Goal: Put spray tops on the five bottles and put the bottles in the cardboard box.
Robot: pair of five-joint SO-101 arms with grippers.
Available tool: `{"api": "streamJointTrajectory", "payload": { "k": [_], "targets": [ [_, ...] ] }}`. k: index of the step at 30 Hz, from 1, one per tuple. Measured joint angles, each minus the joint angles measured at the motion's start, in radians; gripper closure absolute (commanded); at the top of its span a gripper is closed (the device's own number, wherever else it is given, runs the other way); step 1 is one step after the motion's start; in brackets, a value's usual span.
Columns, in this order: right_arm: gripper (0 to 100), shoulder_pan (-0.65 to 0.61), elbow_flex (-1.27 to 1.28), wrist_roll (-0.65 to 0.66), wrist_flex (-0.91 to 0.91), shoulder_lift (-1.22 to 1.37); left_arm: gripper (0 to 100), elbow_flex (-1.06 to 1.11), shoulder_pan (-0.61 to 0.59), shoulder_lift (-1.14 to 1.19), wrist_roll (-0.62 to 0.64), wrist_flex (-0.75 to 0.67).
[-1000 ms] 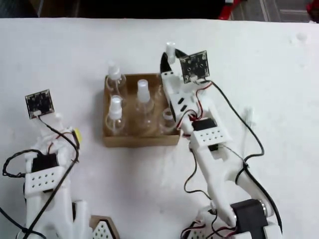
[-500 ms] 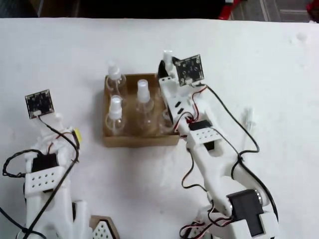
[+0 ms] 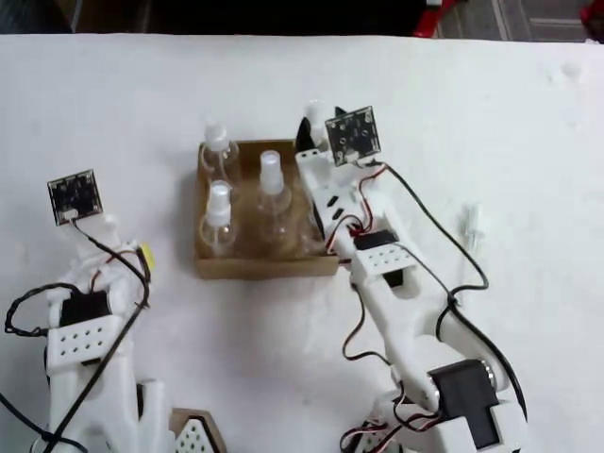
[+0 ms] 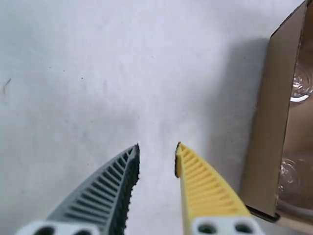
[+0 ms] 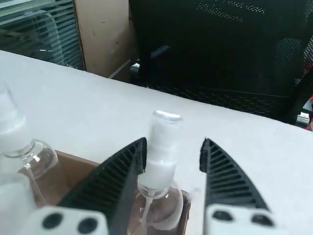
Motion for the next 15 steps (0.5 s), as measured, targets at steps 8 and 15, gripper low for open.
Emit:
{"api": "streamJointTrajectory", "payload": {
  "k": [8,15],
  "targets": [
    [79.3,0.0,-0.018,0.0,0.084,-0.041,88,0.0,0.0,0.0,0.0,0.0],
    [79.0,0.0,-0.29,-0.129,0.503,-0.058,88,0.0,0.0,0.0,0.0,0.0]
  ]
}}
